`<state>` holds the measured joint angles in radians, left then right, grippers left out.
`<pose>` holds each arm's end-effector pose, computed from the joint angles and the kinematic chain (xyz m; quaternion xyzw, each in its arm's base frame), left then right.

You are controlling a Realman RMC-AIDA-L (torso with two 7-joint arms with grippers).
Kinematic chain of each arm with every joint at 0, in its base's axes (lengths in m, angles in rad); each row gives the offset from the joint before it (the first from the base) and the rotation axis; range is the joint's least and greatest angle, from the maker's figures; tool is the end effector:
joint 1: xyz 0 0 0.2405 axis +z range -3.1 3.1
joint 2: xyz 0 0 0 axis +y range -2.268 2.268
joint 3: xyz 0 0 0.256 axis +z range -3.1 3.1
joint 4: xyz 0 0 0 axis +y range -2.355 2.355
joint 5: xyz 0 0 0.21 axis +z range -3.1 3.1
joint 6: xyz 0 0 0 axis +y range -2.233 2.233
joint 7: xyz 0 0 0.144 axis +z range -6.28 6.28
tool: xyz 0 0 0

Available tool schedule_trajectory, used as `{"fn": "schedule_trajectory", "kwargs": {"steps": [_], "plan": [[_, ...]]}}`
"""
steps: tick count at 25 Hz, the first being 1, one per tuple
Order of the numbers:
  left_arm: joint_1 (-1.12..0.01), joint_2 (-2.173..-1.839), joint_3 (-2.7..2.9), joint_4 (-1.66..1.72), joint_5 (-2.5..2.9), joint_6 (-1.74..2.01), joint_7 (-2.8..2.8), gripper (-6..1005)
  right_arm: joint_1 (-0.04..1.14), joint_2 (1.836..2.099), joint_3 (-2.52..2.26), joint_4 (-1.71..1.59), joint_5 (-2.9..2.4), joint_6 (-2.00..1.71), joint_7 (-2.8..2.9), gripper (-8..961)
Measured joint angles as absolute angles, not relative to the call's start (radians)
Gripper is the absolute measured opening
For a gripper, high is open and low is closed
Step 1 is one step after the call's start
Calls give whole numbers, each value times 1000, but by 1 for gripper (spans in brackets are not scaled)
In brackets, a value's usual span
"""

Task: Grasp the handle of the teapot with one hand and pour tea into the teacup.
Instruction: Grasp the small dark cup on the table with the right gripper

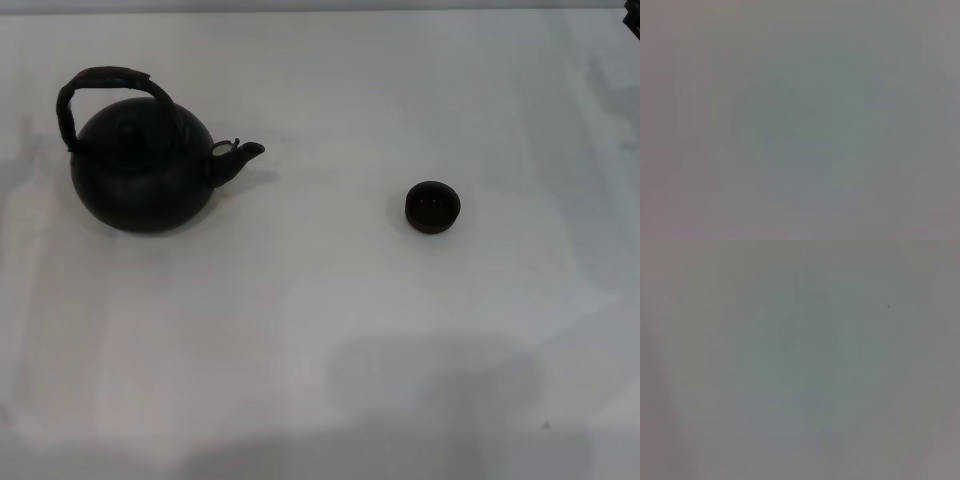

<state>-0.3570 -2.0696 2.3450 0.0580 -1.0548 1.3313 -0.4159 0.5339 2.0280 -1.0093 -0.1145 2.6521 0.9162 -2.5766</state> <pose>-0.3704 0.2923 0.0287 -0.5834 -0.3090 -0.3786 0.6487 0.3548 0.3749 0.0253 -0.6729 0.3492 0.2948 0.5817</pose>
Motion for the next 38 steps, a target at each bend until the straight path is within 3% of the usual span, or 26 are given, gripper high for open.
{"fn": "schedule_trajectory", "kwargs": {"steps": [21, 27, 34, 38], "plan": [[-362, -2073, 2338, 52, -1046, 1337, -416, 817, 541, 2020, -1040, -115, 2646, 908, -2488, 839], [-355, -2072, 2336, 50, -1046, 1337, -417, 817, 515, 1981, -1249, -258, 2602, 905, -2257, 837], [-357, -2072, 2333, 50, -1046, 1336, -417, 817, 515, 1894, -1345, -570, 2064, 915, -1802, 835], [-365, -2072, 2333, 50, -1046, 1334, -417, 817, 542, 1903, -1340, -744, 1697, 967, -1574, 835]]}}
